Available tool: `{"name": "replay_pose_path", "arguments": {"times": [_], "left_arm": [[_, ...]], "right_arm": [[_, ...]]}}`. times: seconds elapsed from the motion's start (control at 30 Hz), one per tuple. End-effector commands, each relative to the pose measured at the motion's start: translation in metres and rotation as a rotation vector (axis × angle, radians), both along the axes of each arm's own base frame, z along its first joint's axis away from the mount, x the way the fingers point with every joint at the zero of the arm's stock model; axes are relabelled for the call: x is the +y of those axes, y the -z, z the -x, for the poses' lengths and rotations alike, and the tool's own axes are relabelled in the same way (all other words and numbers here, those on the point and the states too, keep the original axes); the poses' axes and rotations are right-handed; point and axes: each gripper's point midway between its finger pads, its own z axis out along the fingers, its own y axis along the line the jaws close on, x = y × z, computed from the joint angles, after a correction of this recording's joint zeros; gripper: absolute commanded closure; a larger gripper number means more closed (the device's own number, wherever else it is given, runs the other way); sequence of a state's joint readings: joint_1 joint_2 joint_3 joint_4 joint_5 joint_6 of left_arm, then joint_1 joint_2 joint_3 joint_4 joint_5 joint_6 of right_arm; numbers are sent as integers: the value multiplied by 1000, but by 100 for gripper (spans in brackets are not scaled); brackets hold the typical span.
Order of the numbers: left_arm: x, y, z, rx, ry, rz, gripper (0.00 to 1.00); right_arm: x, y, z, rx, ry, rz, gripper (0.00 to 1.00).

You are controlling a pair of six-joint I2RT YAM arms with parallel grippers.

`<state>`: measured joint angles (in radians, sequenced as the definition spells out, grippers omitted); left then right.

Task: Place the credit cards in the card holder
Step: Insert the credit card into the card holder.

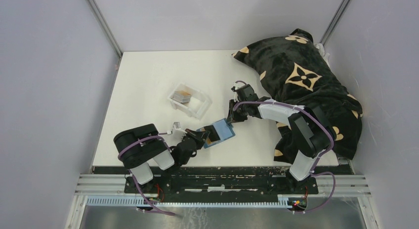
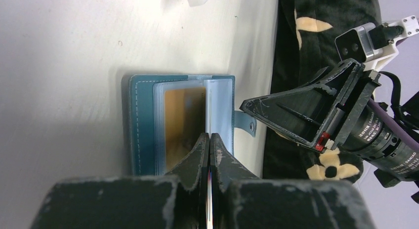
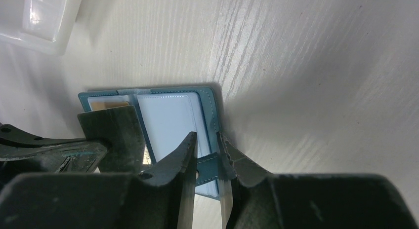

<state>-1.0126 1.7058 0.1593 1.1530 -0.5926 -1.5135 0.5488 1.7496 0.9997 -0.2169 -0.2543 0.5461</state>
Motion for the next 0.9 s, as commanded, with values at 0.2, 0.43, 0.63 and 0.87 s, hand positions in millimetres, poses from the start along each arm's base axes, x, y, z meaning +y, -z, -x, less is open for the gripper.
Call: {"name": "replay_pose_path", "arguments": {"times": [0.2,0.43,0.63,0.87], "left_arm": [[-6,-8,0,-20,6,59,97],[-7,-4,0,-23,13,35,97],[-8,-6,0,-37,21,36,97],[-9,-11,-1,-60,23,27,97]], "right_arm": [[4,-2,-6,-22,3,-27,74],[4,-2,-6,-24,2,-28,74],[4,-1,-6,-21,2,-26,74],[5,0,-5,-18,2,-28,74]]}}
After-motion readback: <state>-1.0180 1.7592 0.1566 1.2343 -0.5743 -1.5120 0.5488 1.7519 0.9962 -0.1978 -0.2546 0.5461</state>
